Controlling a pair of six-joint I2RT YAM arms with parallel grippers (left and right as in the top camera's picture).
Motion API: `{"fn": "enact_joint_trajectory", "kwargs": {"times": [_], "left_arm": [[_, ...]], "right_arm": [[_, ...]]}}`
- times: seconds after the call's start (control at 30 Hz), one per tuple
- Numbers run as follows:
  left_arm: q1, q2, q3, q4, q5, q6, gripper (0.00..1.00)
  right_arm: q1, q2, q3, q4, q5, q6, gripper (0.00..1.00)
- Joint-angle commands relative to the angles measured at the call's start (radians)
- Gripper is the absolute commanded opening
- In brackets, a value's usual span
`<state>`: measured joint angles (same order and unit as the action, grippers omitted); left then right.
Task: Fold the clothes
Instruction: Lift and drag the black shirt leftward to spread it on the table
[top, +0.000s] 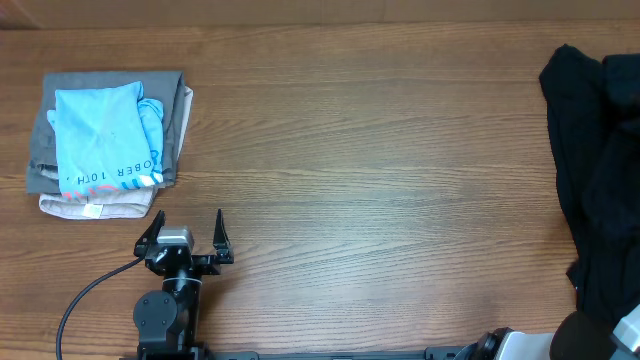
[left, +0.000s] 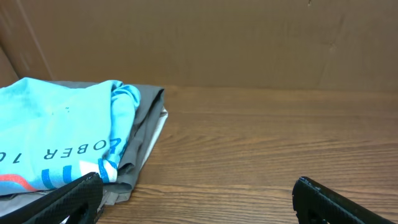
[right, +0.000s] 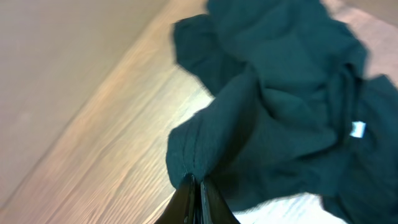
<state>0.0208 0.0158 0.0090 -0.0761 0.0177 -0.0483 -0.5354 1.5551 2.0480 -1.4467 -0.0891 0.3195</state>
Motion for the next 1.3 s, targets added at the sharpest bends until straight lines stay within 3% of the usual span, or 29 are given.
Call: {"fn": "enact_joint_trajectory", "kwargs": {"times": [0.0, 0.33, 0.73, 0.97, 1.27], "left_arm": [[-0.005, -0.011, -0.004, -0.001, 0.001, 0.019, 1.0], [-0.005, -0.011, -0.004, -0.001, 0.001, 0.019, 1.0], [-0.005, -0.011, -0.004, -0.001, 0.001, 0.019, 1.0], [-0.005, -0.011, -0.004, -0.001, 0.001, 0.019, 1.0], [-0.005, -0.011, -0.004, -0.001, 0.001, 0.019, 1.0]], "right_arm": [[0.058, -0.022, 0.041, -0.008, -0.148, -0.04, 0.04], [0.454, 0.049, 0.039, 0.043, -0.167, -0.038, 0.04], [0.867, 0.352, 0.039, 0.305, -0.285, -0.031, 0.04], [1.015, 0.504, 0.039, 0.541, -0.313, -0.028, 0.04], [1.085, 0.642, 0.038, 0.766, -0.304, -0.028, 0.04]]}}
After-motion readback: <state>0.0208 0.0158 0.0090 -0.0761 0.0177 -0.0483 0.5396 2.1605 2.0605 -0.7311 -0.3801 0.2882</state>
